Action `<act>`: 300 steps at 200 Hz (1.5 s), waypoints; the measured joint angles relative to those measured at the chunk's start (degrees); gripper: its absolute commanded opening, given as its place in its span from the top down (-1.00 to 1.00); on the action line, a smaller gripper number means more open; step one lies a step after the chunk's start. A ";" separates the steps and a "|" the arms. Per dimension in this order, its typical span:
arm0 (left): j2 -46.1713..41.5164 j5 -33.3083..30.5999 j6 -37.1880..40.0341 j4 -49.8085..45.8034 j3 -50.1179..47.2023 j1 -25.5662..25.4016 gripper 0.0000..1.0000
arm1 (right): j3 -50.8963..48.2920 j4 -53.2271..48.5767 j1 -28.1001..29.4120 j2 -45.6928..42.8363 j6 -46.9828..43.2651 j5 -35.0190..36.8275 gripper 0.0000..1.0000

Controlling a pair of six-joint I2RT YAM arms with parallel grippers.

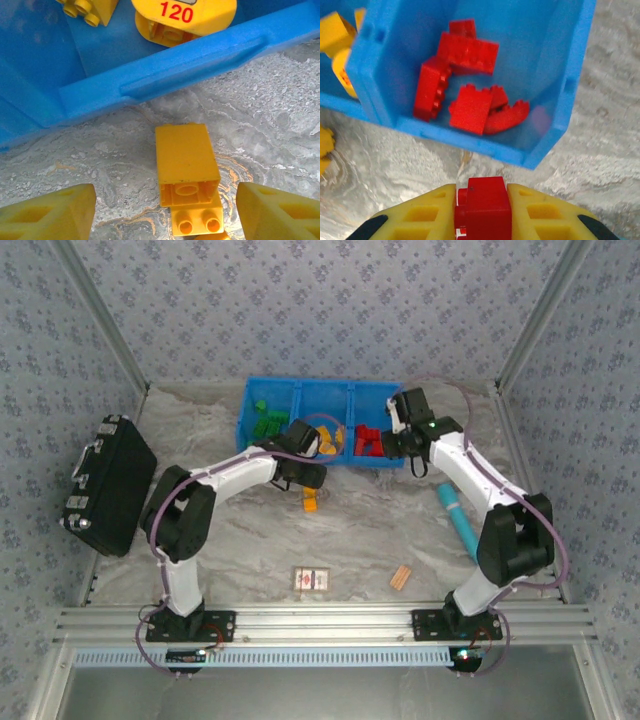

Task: Sort the legos into containers by color
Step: Place the lego in the container, then pick up the lego from the center of the table.

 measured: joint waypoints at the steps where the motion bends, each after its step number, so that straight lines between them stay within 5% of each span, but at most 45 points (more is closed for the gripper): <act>1: 0.00 0.00 0.09 0.00 0.02 -0.02 -0.48 | 0.17 0.00 -0.02 0.07 -0.04 0.00 0.46; 60: 2.54 0.59 0.31 0.50 0.55 -1.03 -0.47 | 11.37 0.72 -0.74 10.38 -2.01 -0.48 0.46; 100: 3.45 -0.50 0.09 0.87 0.55 -1.11 -0.43 | 15.41 0.85 -1.11 16.83 -2.14 -0.35 0.23; 185: 7.30 -1.11 0.09 2.23 2.64 -1.11 -0.11 | 16.59 1.07 -1.20 18.88 -1.99 -0.11 0.01; 216: 8.02 -1.11 -0.13 2.32 2.93 -1.11 0.29 | 14.71 1.14 -1.20 17.57 -1.97 0.55 -0.02; 300: 8.55 -2.27 -0.44 1.90 4.48 -1.60 0.69 | -5.92 4.09 -1.18 -0.17 1.07 1.75 -0.06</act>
